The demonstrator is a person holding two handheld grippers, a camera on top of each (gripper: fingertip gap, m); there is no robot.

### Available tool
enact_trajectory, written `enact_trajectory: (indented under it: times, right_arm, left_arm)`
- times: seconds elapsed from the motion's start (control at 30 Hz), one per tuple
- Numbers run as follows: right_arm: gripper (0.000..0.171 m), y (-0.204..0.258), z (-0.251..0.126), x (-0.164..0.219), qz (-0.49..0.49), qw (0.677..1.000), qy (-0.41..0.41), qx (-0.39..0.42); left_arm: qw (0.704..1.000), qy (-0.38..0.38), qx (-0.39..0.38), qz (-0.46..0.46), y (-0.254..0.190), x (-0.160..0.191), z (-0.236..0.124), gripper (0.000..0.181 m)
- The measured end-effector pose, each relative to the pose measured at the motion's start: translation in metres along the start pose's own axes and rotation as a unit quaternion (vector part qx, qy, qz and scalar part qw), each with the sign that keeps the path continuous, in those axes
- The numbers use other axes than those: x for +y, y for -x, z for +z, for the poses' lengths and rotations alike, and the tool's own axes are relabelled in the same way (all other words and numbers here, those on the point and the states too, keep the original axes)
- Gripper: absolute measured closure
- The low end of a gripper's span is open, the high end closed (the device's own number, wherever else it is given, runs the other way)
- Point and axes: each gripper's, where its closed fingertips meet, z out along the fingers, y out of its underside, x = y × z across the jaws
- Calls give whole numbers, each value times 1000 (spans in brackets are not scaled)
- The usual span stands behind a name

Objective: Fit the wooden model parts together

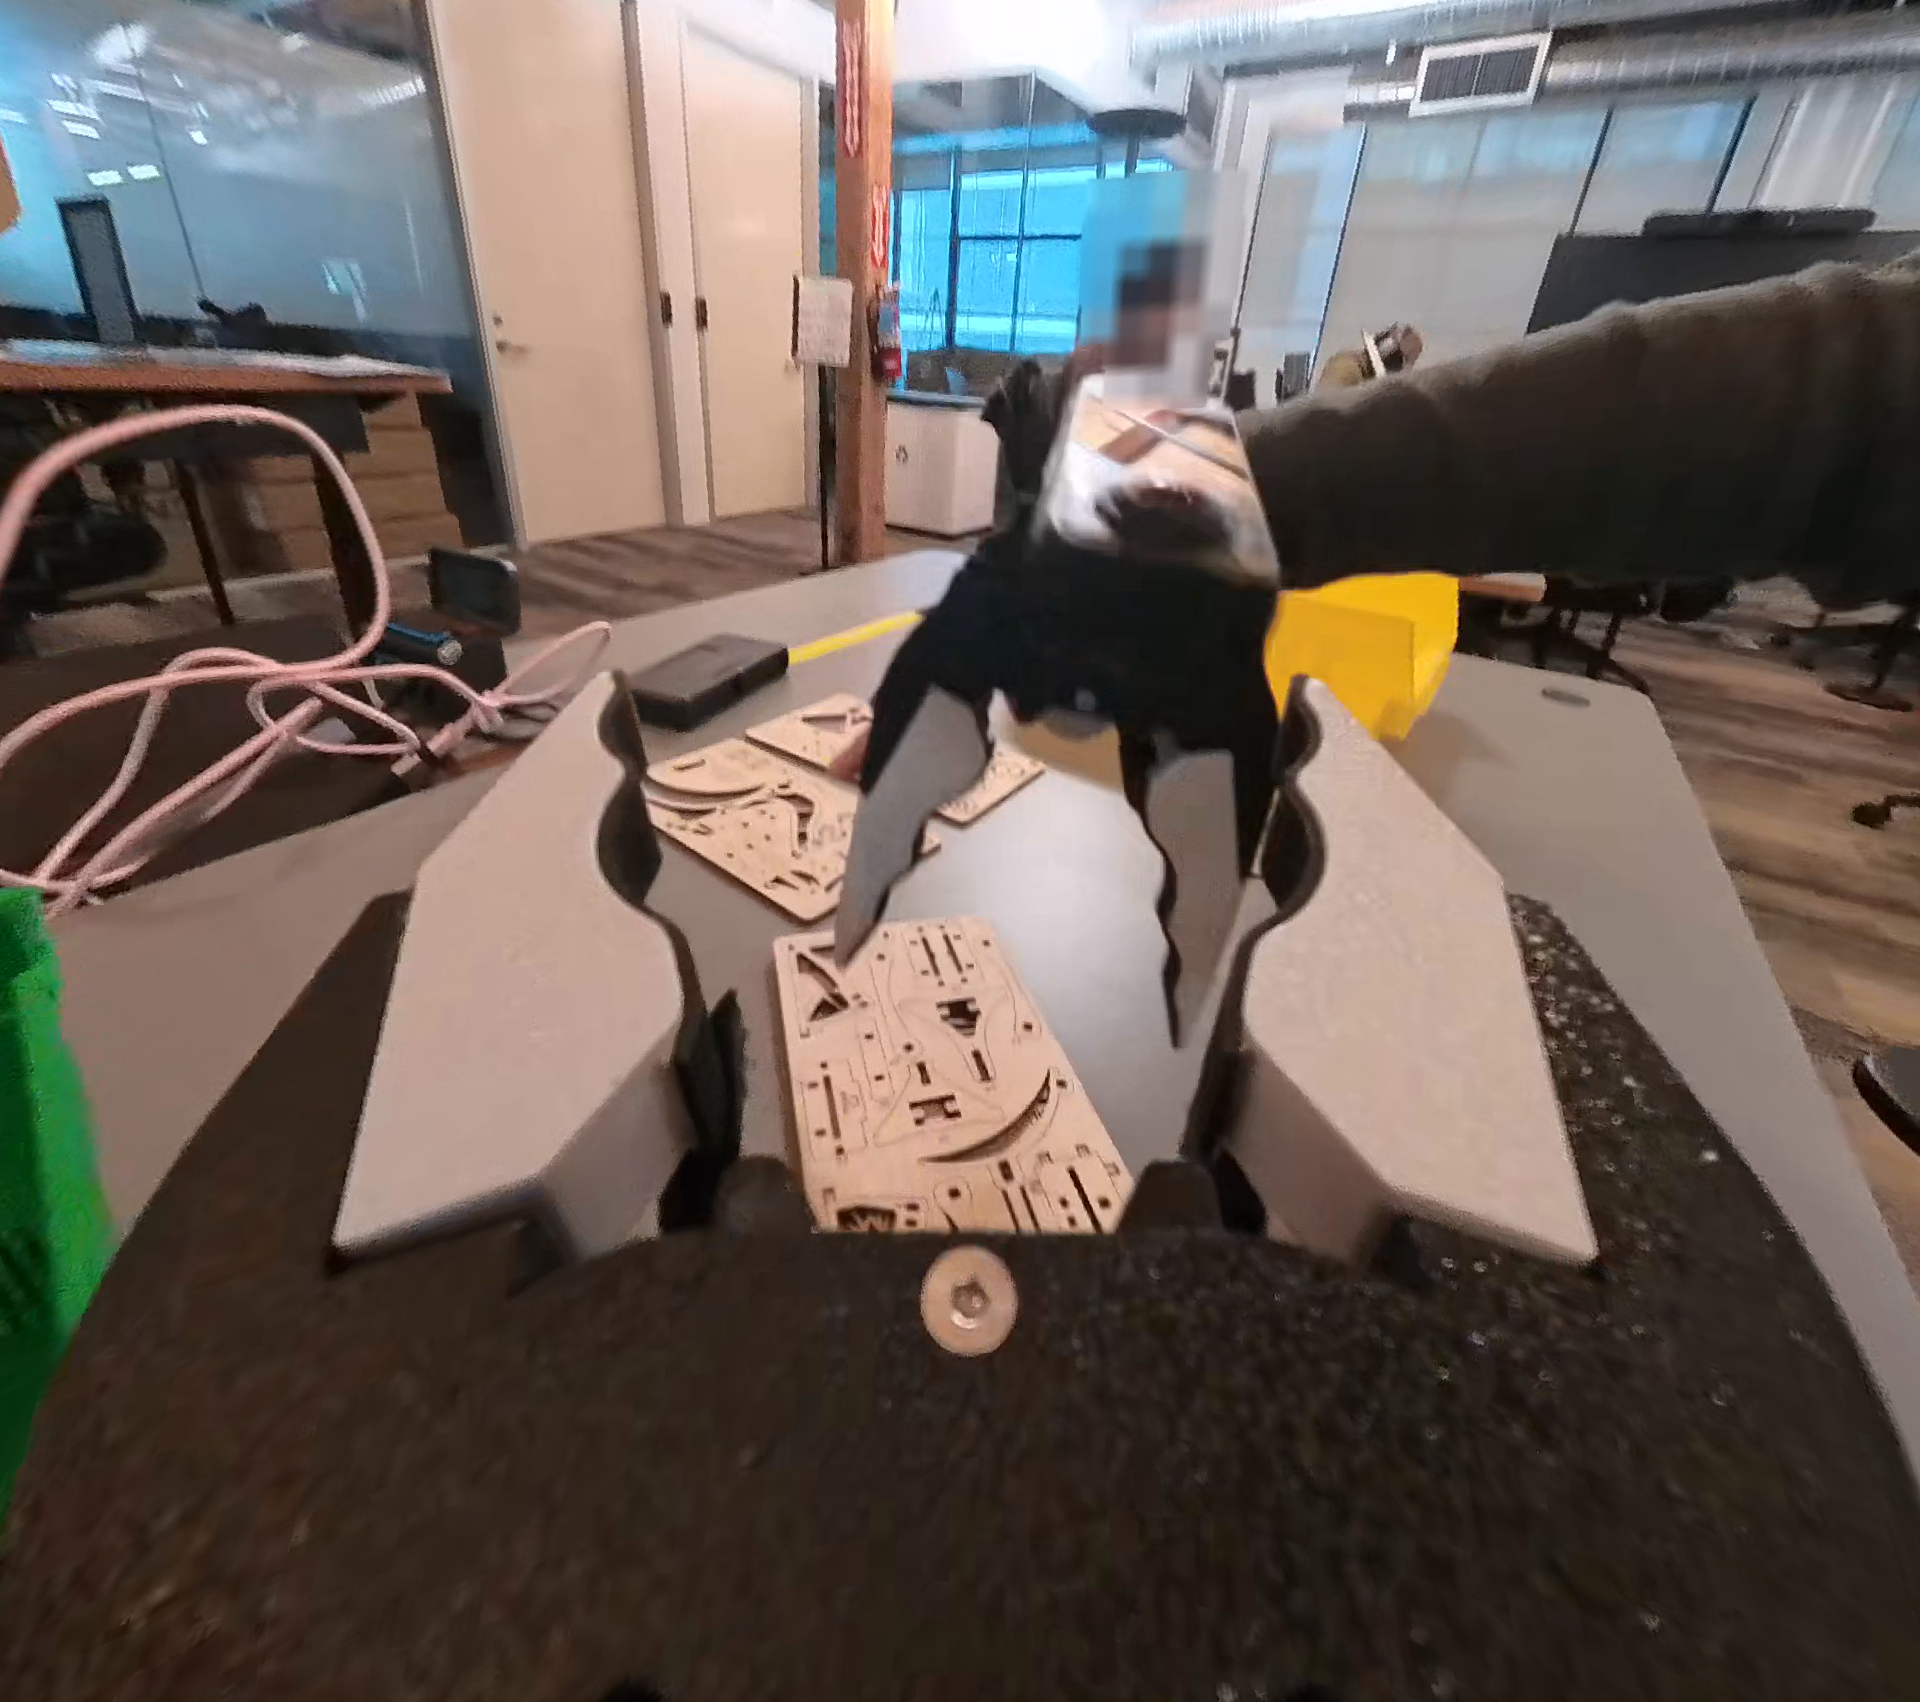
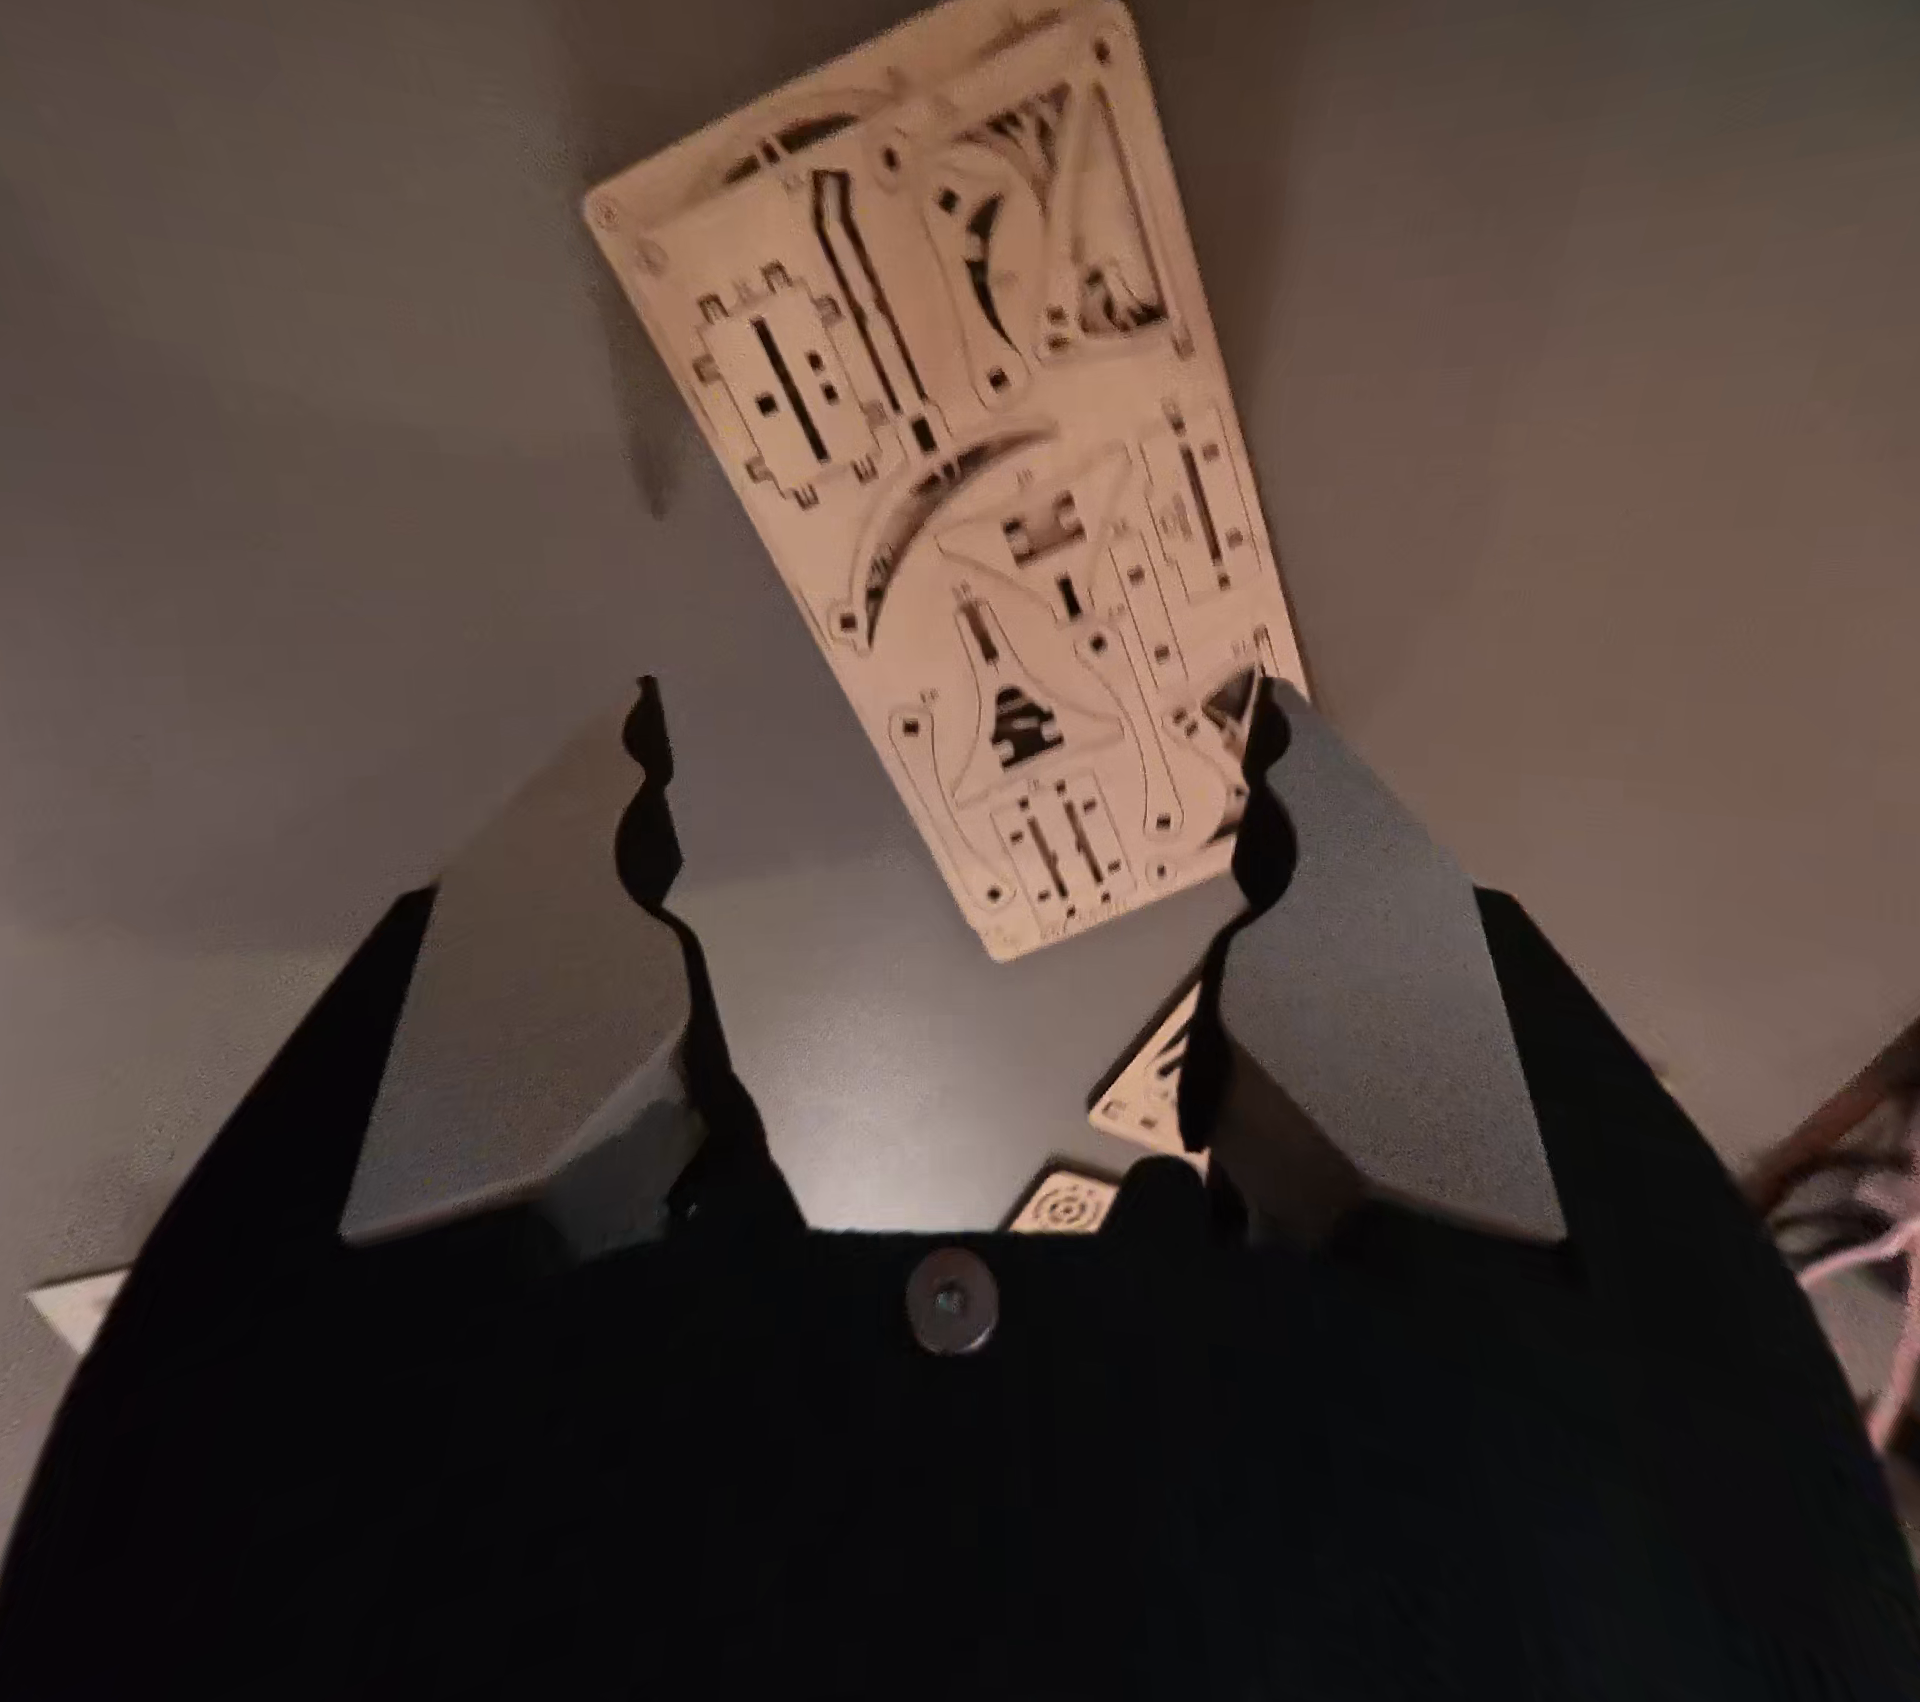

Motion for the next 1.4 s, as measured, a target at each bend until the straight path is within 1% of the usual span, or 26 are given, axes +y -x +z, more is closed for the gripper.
enact_trajectory:
  times: [0.07, 0.1, 0.17, 0.33, 0.37, 0.5, 0.53, 0.67, 0.77, 0.87, 0.93, 0.97, 1.03, 1.13, 1.2, 1.3, 1.37, 1.4]
  right_arm:
    - [54, -3, 6, -14, -32, 999, -15, 3]
    - [54, -6, 7, -19, -41, 999, -23, 4]
    - [53, -13, 11, -17, -50, 999, -13, -3]
    - [52, -11, 28, -8, -71, 996, 11, -48]
    - [53, -10, 29, -8, -74, 996, 12, -56]
    - [75, -11, 27, -7, -89, 993, 22, -73]
    - [76, -10, 26, -7, -86, 993, 24, -79]
    - [77, -9, 21, -2, -63, 994, 32, -85]
    - [77, -10, 14, -3, -20, 996, 18, -84]
    - [77, -22, 7, -3, 56, 996, -3, -72]
    - [77, -41, 4, 6, 139, 988, -13, -61]
    - [77, -53, 4, 14, 195, 979, -11, -53]
    - [77, -76, 3, 29, 308, 950, -5, -47]
    - [77, -105, 3, 38, 448, 892, -17, -49]
    - [77, -123, 5, 44, 531, 846, -16, -44]
    - [77, -146, 13, 45, 626, 778, -31, -51]
    - [77, -157, 21, 52, 655, 754, -19, -37]
    - [77, -162, 23, 56, 660, 751, -11, -25]
  left_arm:
    - [1000, -15, 3, 20, -2, -6, -3, 60]
    - [999, -23, 0, 28, -2, -9, -5, 62]
    - [999, -32, -11, 42, 0, -12, -6, 67]
    - [995, -79, -14, 53, 1, -30, -16, 67]
    - [995, -86, -16, 51, 3, -33, -18, 67]
    - [994, -102, -25, 41, 9, -39, -23, 69]
    - [994, -102, -25, 39, 10, -39, -23, 69]
    - [994, -99, -29, 42, 11, -38, -23, 70]
    - [994, -94, -29, 39, 12, -36, -21, 71]
    - [994, -97, -32, 39, 12, -37, -22, 72]
    - [994, -101, -33, 38, 12, -38, -23, 73]
    - [994, -102, -33, 37, 13, -38, -23, 73]
    - [994, -98, -35, 43, 13, -36, -22, 73]
    - [993, -86, -40, 65, 12, -31, -20, 74]
    - [993, -79, -43, 79, 11, -27, -18, 75]
    - [993, -65, -46, 82, 12, -21, -15, 75]
    - [994, -61, -38, 80, 8, -18, -13, 75]
    - [994, -59, -36, 86, 6, -16, -11, 76]
